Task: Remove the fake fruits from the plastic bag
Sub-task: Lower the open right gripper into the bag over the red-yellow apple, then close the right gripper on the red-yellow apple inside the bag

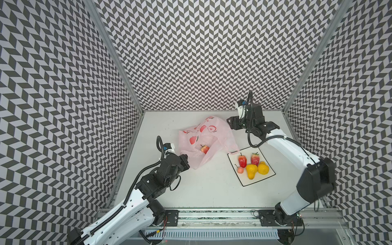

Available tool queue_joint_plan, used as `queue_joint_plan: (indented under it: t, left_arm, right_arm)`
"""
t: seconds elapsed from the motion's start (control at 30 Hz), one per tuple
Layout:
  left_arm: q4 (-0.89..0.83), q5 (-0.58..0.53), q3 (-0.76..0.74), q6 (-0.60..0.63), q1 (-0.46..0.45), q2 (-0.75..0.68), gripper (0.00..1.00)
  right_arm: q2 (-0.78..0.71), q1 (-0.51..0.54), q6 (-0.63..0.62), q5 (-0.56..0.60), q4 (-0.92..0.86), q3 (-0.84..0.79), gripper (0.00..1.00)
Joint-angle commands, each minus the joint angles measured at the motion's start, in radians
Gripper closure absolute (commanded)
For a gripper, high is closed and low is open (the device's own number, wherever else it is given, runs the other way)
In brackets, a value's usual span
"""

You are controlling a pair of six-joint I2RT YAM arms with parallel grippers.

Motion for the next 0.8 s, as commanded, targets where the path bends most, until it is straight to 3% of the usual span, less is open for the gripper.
queue_joint_plan:
  t: [0.0,0.13,0.27,0.43,0.77]
  left_arm:
    - [-0.011,-0.015,0.015,-0.019,0.006,-0.004,1.00]
    - [-0.020,-0.027,0.017,-0.028,0.008,-0.012,1.00]
    - [-0.031,-0.038,0.021,-0.034,0.007,-0.023,1.00]
    - [-0.044,-0.038,0.029,-0.038,0.007,-0.020,1.00]
    - [-0.054,-0.048,0.036,-0.047,0.010,-0.019,1.00]
  right_arm:
    - [-0.045,0.123,-0.231,-0.023,0.124,-0.085,0.35]
    - [0.045,0.225,-0.310,-0.107,0.010,-0.081,0.42]
    - [0.145,0.271,-0.296,-0.109,0.033,-0.090,0.42]
    - [0.285,0.287,-0.244,-0.069,0.043,-0.035,0.40]
    - [0.414,0.290,-0.193,-0.037,0.140,-0.017,0.36]
